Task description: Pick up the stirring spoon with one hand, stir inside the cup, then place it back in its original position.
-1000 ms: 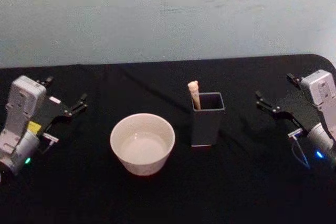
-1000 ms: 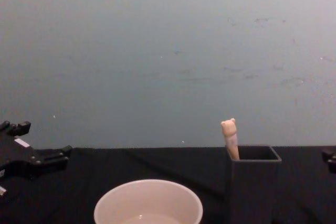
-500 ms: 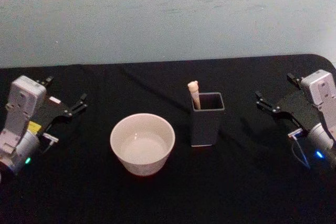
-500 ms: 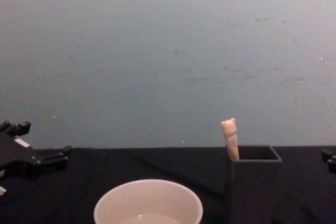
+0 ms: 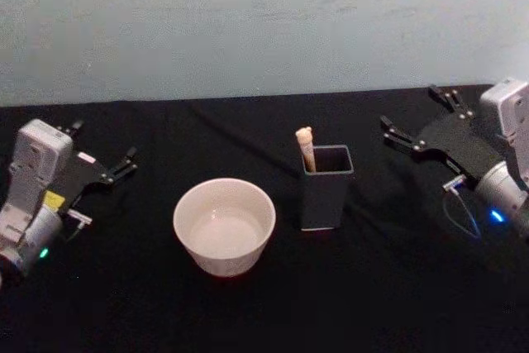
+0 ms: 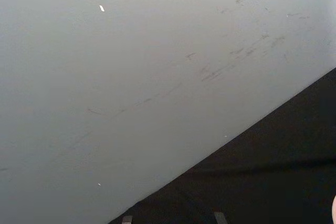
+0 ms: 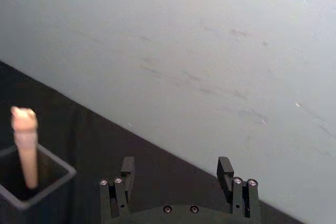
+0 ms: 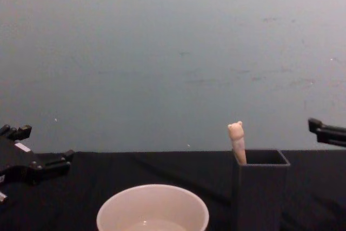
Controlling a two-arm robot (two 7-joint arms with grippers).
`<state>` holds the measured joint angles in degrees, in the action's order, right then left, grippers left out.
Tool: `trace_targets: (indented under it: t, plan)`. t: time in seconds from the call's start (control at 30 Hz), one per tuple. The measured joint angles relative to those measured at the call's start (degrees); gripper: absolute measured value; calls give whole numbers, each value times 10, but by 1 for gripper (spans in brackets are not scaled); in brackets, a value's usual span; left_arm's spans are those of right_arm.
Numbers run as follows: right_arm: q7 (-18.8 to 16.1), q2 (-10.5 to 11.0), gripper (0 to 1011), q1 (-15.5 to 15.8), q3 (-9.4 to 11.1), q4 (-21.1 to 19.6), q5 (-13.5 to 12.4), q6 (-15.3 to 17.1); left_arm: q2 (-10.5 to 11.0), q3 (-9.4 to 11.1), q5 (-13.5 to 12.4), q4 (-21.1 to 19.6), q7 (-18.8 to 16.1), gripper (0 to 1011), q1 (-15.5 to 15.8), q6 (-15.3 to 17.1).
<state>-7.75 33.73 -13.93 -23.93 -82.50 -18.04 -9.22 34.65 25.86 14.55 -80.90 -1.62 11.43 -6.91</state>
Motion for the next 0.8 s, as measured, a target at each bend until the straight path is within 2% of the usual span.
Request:
trace_targets:
  t: [0.27,0.4,0.5,0.63,0.8]
  plan:
    - [-86,-12,1002,-31,-4,5,-36,-2,0,0,0,0,0,1001,0,0]
    - [-154,-17,1002,-48,-9,5,-70,8,0,0,0,0,0,1001,0,0]
    - [-191,-21,1002,-56,-11,5,-90,22,0,0,0,0,0,1002,0,0]
    - [-215,-25,1002,-59,-12,-3,-108,51,0,0,0,0,0,1001,0,0]
    - [-218,-34,1002,-52,-15,-19,-114,88,0,0,0,0,0,1001,0,0]
